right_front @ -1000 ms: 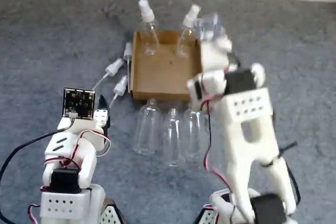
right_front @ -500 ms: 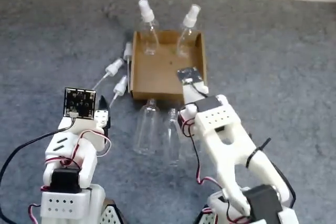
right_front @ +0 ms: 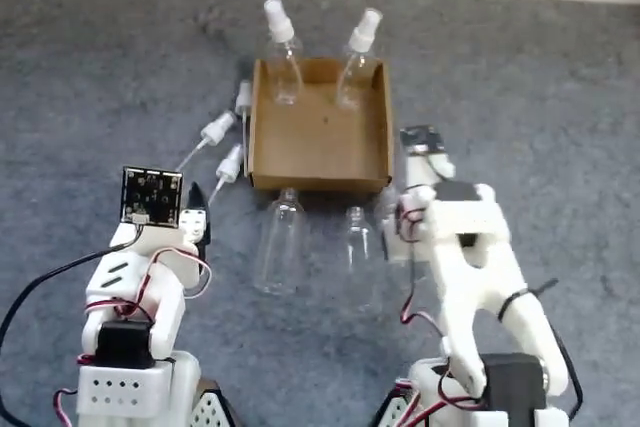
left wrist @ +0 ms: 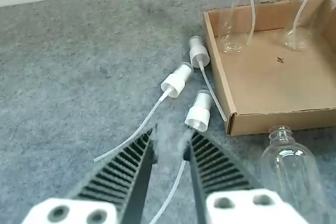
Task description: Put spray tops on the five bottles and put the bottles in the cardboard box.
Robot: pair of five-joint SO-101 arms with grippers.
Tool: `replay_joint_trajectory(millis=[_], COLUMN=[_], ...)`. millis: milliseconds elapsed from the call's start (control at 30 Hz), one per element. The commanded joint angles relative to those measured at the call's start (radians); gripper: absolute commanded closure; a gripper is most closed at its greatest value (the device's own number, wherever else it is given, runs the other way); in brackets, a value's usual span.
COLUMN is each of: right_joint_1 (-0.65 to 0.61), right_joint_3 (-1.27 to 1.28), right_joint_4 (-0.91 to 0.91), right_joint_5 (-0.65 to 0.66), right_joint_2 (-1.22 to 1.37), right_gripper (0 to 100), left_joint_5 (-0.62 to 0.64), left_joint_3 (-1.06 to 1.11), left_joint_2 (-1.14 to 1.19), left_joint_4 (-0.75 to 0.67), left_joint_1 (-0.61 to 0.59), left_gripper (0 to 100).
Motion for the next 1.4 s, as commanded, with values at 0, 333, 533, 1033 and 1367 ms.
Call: replay_joint_trajectory(millis=[0, 333, 533, 1033, 1367], right_joint_1=[0.14, 0.43, 0.493, 0.49, 0.461], right_joint_3=[0.004, -0.002, 0.002, 0.005, 0.013], right_joint_4=[-0.005, -0.044, -0.151, -0.147, -0.145], right_joint_5=[0.095, 0.304, 0.313, 0.361, 0.361], right_joint_2=[0.008, 0.008, 0.019, 0.018, 0.018], right_gripper=[92.5, 92.5, 92.5, 92.5, 92.4], left_joint_5=[-0.011, -0.189, -0.273, -0.384, -0.407], left_joint_3=[-0.081, -0.559, -1.03, -2.06, -2.413], left_joint_2=[0.005, 0.674, 1.202, 2.209, 2.526], left_joint_4=[-0.009, 0.173, 0.296, 0.537, 0.631], left_joint_1=[0.015, -0.038, -0.093, -0.058, -0.056], left_gripper=[96, 96, 95, 84, 84])
